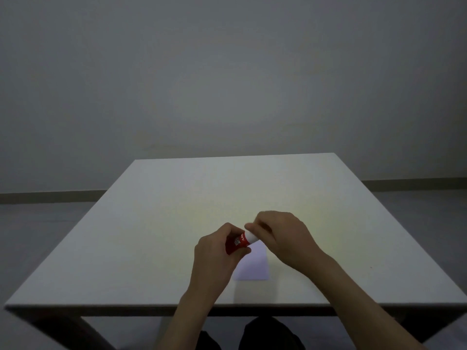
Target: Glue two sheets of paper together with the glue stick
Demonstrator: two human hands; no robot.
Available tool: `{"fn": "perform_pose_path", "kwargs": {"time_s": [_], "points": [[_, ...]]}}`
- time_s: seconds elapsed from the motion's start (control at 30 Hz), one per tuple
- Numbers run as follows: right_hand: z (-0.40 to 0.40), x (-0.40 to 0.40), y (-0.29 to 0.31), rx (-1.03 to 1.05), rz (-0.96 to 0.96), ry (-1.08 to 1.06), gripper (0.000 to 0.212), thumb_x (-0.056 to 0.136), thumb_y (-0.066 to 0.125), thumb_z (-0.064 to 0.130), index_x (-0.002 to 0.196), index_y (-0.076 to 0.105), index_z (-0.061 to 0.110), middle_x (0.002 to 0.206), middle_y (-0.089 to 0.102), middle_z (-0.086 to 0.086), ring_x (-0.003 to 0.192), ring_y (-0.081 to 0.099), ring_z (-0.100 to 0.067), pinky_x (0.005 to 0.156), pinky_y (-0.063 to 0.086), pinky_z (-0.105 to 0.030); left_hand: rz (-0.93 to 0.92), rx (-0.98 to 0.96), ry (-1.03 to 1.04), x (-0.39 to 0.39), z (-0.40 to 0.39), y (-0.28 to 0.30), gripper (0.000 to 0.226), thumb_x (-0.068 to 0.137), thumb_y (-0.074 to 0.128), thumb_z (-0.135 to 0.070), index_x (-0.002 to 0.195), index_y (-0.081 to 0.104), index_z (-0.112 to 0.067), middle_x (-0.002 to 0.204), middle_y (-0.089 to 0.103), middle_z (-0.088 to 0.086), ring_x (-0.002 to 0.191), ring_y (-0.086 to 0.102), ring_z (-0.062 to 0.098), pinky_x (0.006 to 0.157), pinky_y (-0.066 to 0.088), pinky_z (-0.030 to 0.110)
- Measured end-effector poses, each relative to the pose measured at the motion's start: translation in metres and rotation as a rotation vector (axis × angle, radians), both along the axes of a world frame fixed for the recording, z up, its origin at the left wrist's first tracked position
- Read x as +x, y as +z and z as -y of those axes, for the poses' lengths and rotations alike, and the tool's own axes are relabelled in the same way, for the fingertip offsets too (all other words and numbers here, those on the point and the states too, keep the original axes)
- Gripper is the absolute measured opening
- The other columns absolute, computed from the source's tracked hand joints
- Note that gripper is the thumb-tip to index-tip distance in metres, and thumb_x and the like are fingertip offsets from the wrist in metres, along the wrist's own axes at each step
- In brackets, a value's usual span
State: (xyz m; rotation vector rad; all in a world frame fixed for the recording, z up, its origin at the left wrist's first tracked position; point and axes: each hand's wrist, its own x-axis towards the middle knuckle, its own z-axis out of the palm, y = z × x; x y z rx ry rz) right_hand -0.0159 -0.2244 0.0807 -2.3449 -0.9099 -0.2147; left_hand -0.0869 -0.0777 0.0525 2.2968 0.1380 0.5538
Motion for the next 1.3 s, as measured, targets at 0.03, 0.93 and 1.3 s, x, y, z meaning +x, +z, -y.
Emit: {"fn": "perform_pose_path", "kwargs": {"time_s": [0.03, 0.93, 1.3], "points": [[-0.003, -0.001, 0.000, -0.079, 0.054, -0.100, 0.049, 0.092, 0.038, 0.052, 0.065, 0.054, 0.015, 0.061, 0.053, 0.002, 0.056, 0.045, -0.015, 0.057, 0.038, -0.029, -0.007, 0.000, 0.009, 0.000, 0.003, -0.001, 0.026, 0.069, 0.081, -0.024, 0.089, 0.064, -0.023, 0.076, 0.063, -0.021, 0.068, 0.061, -0.001, 0.063, 0.040, 0.000], [0.048, -0.017, -0.045, 0.161, -0.432, -0.098, 0.034, 0.098, 0.040, 0.031, 0.076, 0.064, 0.037, 0.054, 0.057, 0.006, 0.044, 0.047, -0.002, 0.054, 0.039, -0.020, -0.039, -0.308, 0.440, 0.107, -0.055, -0.040, 0.044, 0.067, 0.082, -0.013, 0.081, 0.041, -0.007, 0.079, 0.059, 0.012, 0.071, 0.056, 0.030, 0.062, 0.037, 0.032], [0.057, -0.013, -0.045, 0.079, -0.415, -0.101, 0.029, 0.097, 0.042, 0.028, 0.084, 0.067, 0.030, 0.059, 0.060, 0.004, 0.048, 0.048, -0.004, 0.057, 0.043, -0.022, -0.036, -0.278, 0.449, 0.104, -0.057, -0.054, 0.041, 0.066, 0.080, -0.015, 0.080, 0.042, -0.007, 0.080, 0.062, 0.014, 0.072, 0.056, 0.030, 0.062, 0.037, 0.031]]}}
